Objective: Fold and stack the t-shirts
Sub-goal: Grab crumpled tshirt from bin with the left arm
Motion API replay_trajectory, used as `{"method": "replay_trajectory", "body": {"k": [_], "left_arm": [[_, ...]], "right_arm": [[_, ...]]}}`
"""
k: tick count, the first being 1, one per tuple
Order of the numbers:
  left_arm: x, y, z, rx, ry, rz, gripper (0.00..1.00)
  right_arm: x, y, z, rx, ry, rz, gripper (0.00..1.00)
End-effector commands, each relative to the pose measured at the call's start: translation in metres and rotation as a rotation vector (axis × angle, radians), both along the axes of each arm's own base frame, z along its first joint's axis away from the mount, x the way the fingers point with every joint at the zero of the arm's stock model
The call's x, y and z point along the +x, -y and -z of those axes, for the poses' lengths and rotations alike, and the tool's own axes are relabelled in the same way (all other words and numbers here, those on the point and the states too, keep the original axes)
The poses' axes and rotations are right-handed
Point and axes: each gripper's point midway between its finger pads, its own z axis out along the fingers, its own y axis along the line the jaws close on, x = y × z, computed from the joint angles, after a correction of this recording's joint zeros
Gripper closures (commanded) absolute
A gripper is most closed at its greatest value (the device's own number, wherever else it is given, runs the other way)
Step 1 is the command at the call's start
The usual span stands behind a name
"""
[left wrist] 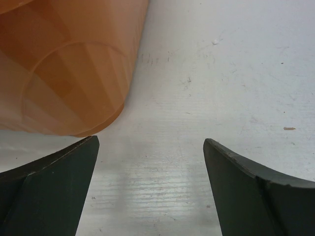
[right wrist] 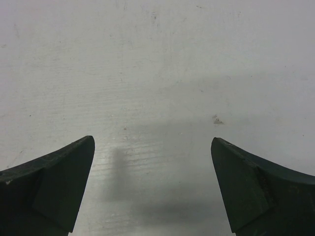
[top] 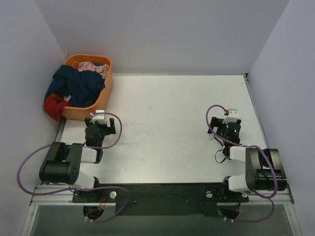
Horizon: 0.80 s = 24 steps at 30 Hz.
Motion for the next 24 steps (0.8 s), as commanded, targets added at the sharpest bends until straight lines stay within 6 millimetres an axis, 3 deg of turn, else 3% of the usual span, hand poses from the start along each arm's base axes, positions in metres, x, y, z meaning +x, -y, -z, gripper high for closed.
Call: {"method": "replay_trajectory", "body": {"k": [1,4,5,9,10,11,12,13,14,18,19,20,21,24], "left_arm": [[0.013,0.005,-0.025,-0.024,0.087,0.018,0.0],[0.01,0.012,-0.035,-0.002,0.121,0.072,0.0],[0.006,0.026,-0.041,0.008,0.139,0.166,0.0],[-0.029,0.07,-0.065,0.09,0.211,0.467,0.0],[-0.039,0.071,-0.077,0.102,0.253,0.48,0.0],[-0.05,0.078,-0.063,0.127,0.193,0.543,0.0],[-0.056,0.082,-0.084,0.157,0.251,0.568,0.0],[-0.063,0.085,-0.077,0.157,0.182,0.599,0.0],[-0.069,0.085,-0.099,0.169,0.233,0.602,0.0],[-0.1,0.094,-0.144,0.217,0.267,0.693,0.0],[-0.104,0.094,-0.165,0.228,0.286,0.695,0.0],[-0.105,0.092,-0.172,0.224,0.279,0.68,0.0],[-0.103,0.091,-0.192,0.197,0.269,0.661,0.0],[-0.085,0.077,-0.219,0.086,0.147,0.532,0.0]], "right_arm": [[0.015,-0.007,-0.053,0.009,0.09,-0.038,0.0],[0.013,-0.014,-0.081,0.06,0.11,-0.052,0.0],[0.011,-0.022,-0.097,0.079,0.125,-0.089,0.0],[0.004,-0.046,-0.148,0.169,0.184,-0.194,0.01],[0.001,-0.052,-0.157,0.189,0.198,-0.213,0.01],[-0.002,-0.06,-0.174,0.205,0.219,-0.259,0.02],[-0.004,-0.066,-0.184,0.221,0.232,-0.28,0.02],[-0.008,-0.073,-0.198,0.236,0.246,-0.32,0.02],[-0.011,-0.08,-0.205,0.248,0.248,-0.347,0.02],[-0.028,-0.109,-0.245,0.275,0.252,-0.465,0.04],[-0.033,-0.117,-0.255,0.281,0.24,-0.495,0.05],[-0.038,-0.123,-0.255,0.288,0.215,-0.525,0.05],[-0.041,-0.129,-0.268,0.291,0.228,-0.552,0.05],[-0.046,-0.14,-0.278,0.308,0.201,-0.583,0.05]]}}
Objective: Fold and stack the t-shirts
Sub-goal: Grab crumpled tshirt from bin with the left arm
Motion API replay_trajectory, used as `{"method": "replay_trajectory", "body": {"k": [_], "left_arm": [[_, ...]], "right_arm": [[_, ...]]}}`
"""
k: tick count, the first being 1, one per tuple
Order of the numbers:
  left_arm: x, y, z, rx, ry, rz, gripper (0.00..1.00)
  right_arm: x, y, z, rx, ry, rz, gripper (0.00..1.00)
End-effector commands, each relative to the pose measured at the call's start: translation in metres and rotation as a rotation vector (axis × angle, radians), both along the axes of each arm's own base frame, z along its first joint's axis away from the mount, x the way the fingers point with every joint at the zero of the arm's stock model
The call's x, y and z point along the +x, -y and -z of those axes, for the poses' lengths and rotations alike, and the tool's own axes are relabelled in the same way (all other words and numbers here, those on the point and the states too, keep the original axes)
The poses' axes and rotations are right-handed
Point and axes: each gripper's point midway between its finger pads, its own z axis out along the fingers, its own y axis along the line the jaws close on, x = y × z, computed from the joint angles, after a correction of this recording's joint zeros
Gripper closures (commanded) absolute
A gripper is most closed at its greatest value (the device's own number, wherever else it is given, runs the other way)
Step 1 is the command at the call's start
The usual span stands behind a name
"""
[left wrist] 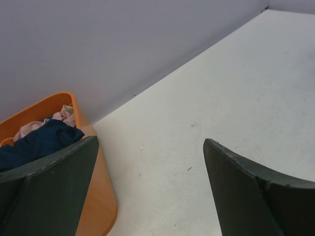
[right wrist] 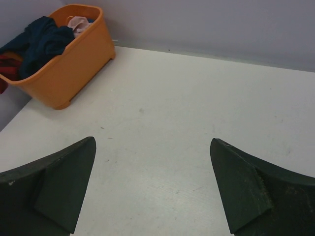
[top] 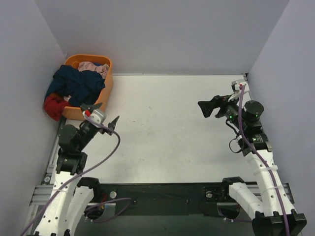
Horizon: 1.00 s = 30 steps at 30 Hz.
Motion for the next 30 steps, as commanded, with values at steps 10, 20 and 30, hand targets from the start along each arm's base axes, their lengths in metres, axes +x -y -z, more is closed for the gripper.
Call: {"method": "replay_trajectory", "body": {"k": [10,20,30], "left_arm": [[0.126,-0.048,-0.066,0.089,-0.628,-0.335,0.25],[0.204,-0.163,-0.035,0.079,-0.728,-0.784,0.25],[0.258,-0.141,0.053,0.017,-0.914,-0.653,0.35]], "right_arm": [[-0.012,-0.068,-0.001,-0.083,-0.155,-0.196,0.07],[-0.005,-0.117,0.03,-0.16,-0.221,-0.325,0.08],[0.0,-0.123,0.038,-0.194,-0.23,-0.31,0.08]]}}
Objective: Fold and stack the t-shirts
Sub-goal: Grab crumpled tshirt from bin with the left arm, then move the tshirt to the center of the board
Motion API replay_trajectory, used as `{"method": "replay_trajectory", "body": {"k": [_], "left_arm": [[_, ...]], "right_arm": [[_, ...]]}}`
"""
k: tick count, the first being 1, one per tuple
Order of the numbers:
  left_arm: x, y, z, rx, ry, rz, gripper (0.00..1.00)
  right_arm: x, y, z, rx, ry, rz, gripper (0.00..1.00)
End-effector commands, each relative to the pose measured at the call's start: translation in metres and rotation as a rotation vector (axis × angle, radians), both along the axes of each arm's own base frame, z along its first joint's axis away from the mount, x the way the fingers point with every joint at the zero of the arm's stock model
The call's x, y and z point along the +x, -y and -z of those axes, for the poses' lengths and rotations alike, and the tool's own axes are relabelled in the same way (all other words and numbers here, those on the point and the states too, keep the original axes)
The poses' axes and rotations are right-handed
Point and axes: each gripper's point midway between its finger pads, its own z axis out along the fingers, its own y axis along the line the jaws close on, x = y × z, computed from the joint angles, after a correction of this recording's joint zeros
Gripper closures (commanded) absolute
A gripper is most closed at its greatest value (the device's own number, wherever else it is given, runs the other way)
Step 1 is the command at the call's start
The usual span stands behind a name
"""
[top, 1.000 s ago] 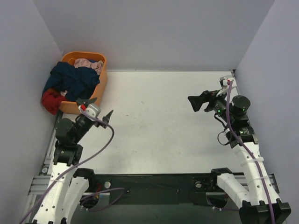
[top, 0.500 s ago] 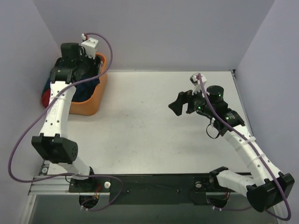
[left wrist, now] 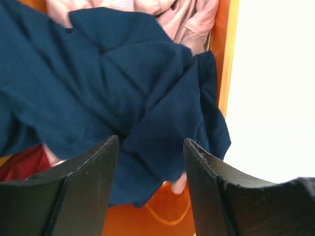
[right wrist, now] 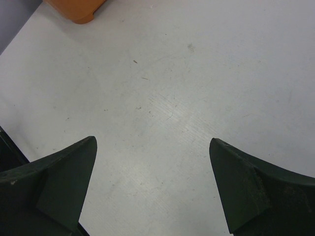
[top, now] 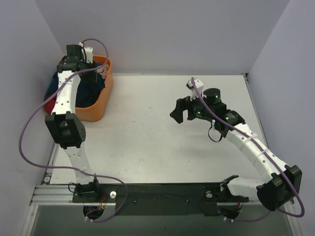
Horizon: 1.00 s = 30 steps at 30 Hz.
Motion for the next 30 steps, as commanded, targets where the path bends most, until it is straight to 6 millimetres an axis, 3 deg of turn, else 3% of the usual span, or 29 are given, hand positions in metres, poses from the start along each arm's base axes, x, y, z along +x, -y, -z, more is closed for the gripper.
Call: {"method": "replay_trajectory", "body": {"k": [1,2,3,4,5,9,10,12,13,14,15,16,17,18,19,21,25,27,30], "left_arm": [[0.023,0.003,0.008,-0.044,0.009,-0.022,0.39],[0.027,-0.003,0.017,-0.044,-0.006,-0.037,0.52],[0.03,-0.005,0.009,-0.048,0.014,-0.047,0.63],[0.032,-0.01,0.009,-0.046,0.019,-0.057,0.87],[0.036,-0.012,-0.001,-0.042,0.049,-0.056,1.0],[0.035,-0.017,-0.051,-0.009,0.162,-0.06,1.0],[0.03,-0.014,-0.073,-0.014,0.208,-0.051,1.0],[0.014,-0.006,-0.146,-0.028,0.374,-0.029,1.0],[0.007,0.0,-0.171,-0.04,0.435,-0.01,1.0],[-0.008,0.002,-0.217,-0.036,0.551,-0.004,1.0],[-0.019,0.005,-0.243,-0.041,0.617,0.005,1.0],[-0.045,0.009,-0.294,-0.031,0.758,0.016,1.0],[-0.058,0.014,-0.317,-0.024,0.823,0.038,1.0],[-0.088,0.018,-0.361,-0.005,0.951,0.056,1.0],[-0.102,0.022,-0.379,0.001,1.005,0.076,1.0],[-0.156,0.032,-0.439,0.006,1.187,0.102,1.0],[-0.252,0.063,-0.509,-0.033,1.426,0.229,1.0],[-0.275,0.073,-0.523,-0.06,1.488,0.274,1.0],[-0.276,0.099,-0.511,-0.197,1.416,0.398,1.0]], "right_arm": [[0.007,-0.002,-0.024,0.009,0.076,0.009,0.08],[0.007,-0.002,-0.026,0.012,0.079,0.011,0.08],[0.007,-0.002,-0.027,0.01,0.081,0.015,0.08],[0.007,-0.002,-0.027,0.01,0.083,0.015,0.08],[0.006,-0.001,-0.029,0.011,0.09,0.019,0.08],[0.006,-0.001,-0.033,0.011,0.102,0.03,0.08],[0.005,-0.002,-0.035,0.012,0.107,0.03,0.08],[0.002,-0.004,-0.041,0.016,0.122,0.023,0.08],[0.001,-0.004,-0.047,0.023,0.136,0.023,0.08],[-0.001,-0.006,-0.049,0.025,0.14,0.017,0.08],[-0.002,-0.007,-0.056,0.034,0.151,0.013,0.08],[-0.004,-0.009,-0.059,0.039,0.156,0.008,0.08],[-0.006,-0.013,-0.066,0.051,0.166,-0.004,0.09],[-0.009,-0.015,-0.07,0.059,0.17,-0.012,0.08],[-0.013,-0.019,-0.081,0.077,0.186,-0.026,0.08],[-0.019,-0.025,-0.094,0.1,0.209,-0.047,0.08],[-0.032,-0.036,-0.122,0.154,0.266,-0.088,0.08],[-0.04,-0.041,-0.137,0.189,0.287,-0.107,0.08],[-0.05,-0.043,-0.155,0.238,0.304,-0.124,0.08]]}}
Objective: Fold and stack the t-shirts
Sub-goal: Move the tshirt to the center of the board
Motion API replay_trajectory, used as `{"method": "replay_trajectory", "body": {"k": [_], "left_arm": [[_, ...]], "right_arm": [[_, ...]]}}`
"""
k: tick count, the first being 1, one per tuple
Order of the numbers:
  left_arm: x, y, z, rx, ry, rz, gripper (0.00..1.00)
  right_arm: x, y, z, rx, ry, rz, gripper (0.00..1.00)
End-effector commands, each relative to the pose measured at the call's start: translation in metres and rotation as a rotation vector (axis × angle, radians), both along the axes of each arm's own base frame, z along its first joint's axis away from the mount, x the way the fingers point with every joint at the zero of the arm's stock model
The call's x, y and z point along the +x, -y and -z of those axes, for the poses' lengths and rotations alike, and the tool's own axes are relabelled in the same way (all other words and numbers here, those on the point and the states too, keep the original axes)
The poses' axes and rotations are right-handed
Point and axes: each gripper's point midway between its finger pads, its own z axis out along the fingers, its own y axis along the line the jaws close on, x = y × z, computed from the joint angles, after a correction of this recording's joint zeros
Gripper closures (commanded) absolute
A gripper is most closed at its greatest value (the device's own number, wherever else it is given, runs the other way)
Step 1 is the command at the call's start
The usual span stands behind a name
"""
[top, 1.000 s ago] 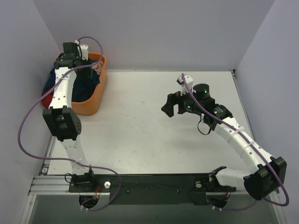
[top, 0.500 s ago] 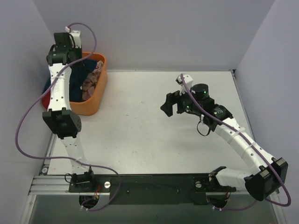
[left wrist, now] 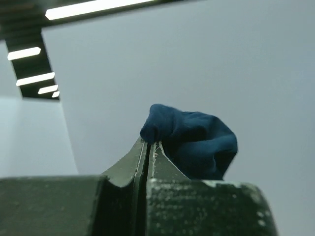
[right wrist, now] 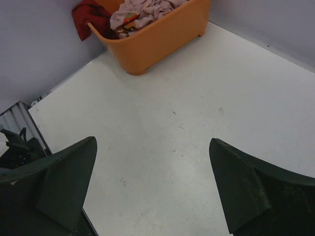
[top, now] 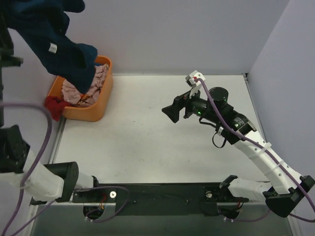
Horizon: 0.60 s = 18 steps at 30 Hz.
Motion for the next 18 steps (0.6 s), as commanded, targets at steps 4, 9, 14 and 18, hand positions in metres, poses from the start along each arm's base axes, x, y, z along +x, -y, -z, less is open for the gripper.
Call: {"method": "replay_trajectory", "body": {"k": [4,9,14,18], "left_arm": [[0.066,0.078,0.078,-0.044,-0.357,0.456,1.0],[0.097,0.157,0.163,0.013,-0.648,0.639,1.0],[0.106,0.242,0.273,0.165,-0.918,0.805,1.0],[0.119,0.295,0.36,0.266,-1.099,0.932,1.0]], "right_arm": [[-0.031,0.007,-0.064,0.16,0.091,-0.034,0.08],[-0.045,0.031,-0.061,0.132,0.072,0.009,0.06],[-0.035,0.072,-0.021,0.066,-0.071,0.175,0.06],[-0.025,0.106,0.021,0.034,-0.189,0.326,0.07]]}}
